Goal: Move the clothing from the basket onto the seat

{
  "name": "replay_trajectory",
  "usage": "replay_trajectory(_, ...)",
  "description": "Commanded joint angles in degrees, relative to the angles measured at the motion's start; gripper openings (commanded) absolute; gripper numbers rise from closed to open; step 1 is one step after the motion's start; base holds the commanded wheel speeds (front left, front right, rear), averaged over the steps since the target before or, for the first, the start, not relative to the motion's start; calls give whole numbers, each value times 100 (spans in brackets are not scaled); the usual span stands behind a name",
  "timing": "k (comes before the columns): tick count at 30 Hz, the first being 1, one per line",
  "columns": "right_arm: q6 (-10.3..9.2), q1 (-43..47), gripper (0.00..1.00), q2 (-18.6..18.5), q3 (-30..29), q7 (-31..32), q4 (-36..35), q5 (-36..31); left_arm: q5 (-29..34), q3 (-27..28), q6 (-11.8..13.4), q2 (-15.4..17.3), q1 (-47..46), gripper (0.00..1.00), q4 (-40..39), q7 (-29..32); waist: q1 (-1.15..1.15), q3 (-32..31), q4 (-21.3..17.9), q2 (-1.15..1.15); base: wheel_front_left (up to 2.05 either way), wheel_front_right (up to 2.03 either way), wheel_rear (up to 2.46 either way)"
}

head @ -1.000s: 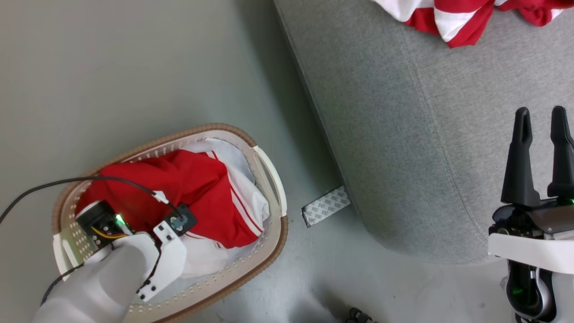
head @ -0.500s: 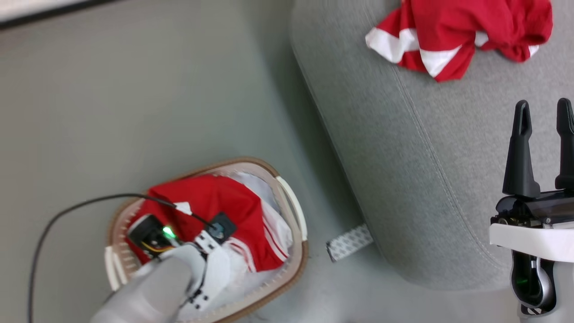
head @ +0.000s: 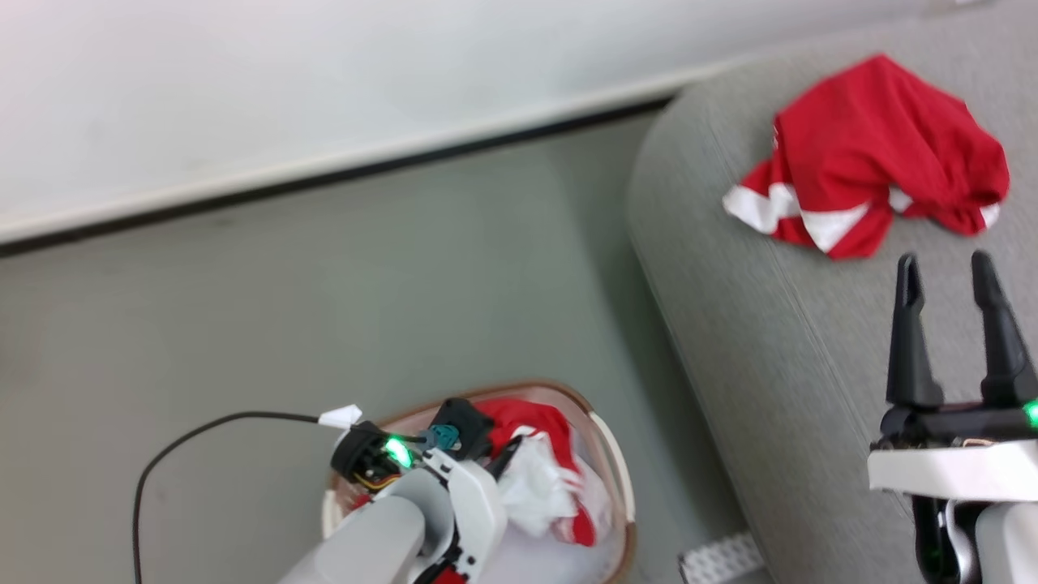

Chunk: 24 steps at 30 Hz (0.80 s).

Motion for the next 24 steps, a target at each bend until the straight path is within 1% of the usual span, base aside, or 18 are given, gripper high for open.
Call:
replay_trajectory(1,-13,158,100,-17,-9,-14,99,-98,-237,-33,9,-24,121,0,-180,-83,1,-639,534,0,0,0,0)
replay_trajectory(5,-13,331,100,-18,46,-14,283,-145,-658,-102,8,-67,195,0,-635,-188,1,-1044,790,0,0,0,0)
replay_trajectory(8,-13,451,100,-17,97,-14,393,-147,-814,-159,8,-3,167,0,-985,-261,1,-1292,959,0,0,0,0)
replay_trajectory(17,-12,745,100,-17,427,-15,576,10,-1067,355,42,334,28,0,-2293,-334,1,-1700,1385,0,0,0,0)
replay_trajectory(24,-12,795,100,-15,812,-14,673,138,-1000,714,298,653,-172,0,-3350,-333,1,-1857,1593,0,0,0,0)
